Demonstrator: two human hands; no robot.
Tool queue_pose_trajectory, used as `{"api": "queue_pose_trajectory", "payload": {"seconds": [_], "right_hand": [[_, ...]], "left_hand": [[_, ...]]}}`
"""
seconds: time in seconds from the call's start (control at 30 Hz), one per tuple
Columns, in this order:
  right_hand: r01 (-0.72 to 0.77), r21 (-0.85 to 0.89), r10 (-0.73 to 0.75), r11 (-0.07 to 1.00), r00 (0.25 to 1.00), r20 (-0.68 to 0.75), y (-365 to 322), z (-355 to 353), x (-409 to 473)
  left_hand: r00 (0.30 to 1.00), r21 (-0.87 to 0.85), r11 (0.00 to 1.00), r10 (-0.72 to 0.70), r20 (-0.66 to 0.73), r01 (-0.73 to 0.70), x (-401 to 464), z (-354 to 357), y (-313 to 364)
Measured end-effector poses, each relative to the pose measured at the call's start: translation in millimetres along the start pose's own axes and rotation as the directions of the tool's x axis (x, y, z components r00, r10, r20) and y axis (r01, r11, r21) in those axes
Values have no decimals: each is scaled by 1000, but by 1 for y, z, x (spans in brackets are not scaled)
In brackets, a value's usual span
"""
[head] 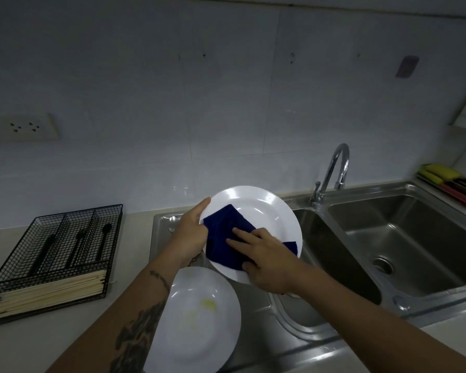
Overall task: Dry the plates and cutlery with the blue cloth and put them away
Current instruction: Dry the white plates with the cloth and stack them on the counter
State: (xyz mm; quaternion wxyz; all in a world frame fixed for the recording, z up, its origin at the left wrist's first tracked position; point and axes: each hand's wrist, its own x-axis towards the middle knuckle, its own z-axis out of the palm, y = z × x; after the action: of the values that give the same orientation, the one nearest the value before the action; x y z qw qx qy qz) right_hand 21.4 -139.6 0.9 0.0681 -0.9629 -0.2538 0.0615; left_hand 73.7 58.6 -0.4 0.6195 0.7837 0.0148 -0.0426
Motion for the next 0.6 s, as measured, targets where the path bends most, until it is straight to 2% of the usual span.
{"api": "queue_pose_trajectory", "payload": {"seconds": [0.07,0.13,0.2,0.4,0.6], "right_hand": [[-46,-167,32,985,996,-86,10,2,-2],[-155,-226,121,962,980,-158,18,5,1],[-205,-227,161,952,967,-197,22,9,9],[-179,-211,111,961,948,-298,10,3,34],[-357,-181,258,916,872,-416,22,-17,43]], "left_hand": [[1000,-20,1000,-4,14,4,-1,-5,0],[999,-7,1000,-21,44,21,-6,-5,3],[997,25,999,-24,78,22,-11,-5,7],[996,-4,1000,5,90,-4,-11,0,5],[999,-106,994,1,46,3,-17,-3,11]]}}
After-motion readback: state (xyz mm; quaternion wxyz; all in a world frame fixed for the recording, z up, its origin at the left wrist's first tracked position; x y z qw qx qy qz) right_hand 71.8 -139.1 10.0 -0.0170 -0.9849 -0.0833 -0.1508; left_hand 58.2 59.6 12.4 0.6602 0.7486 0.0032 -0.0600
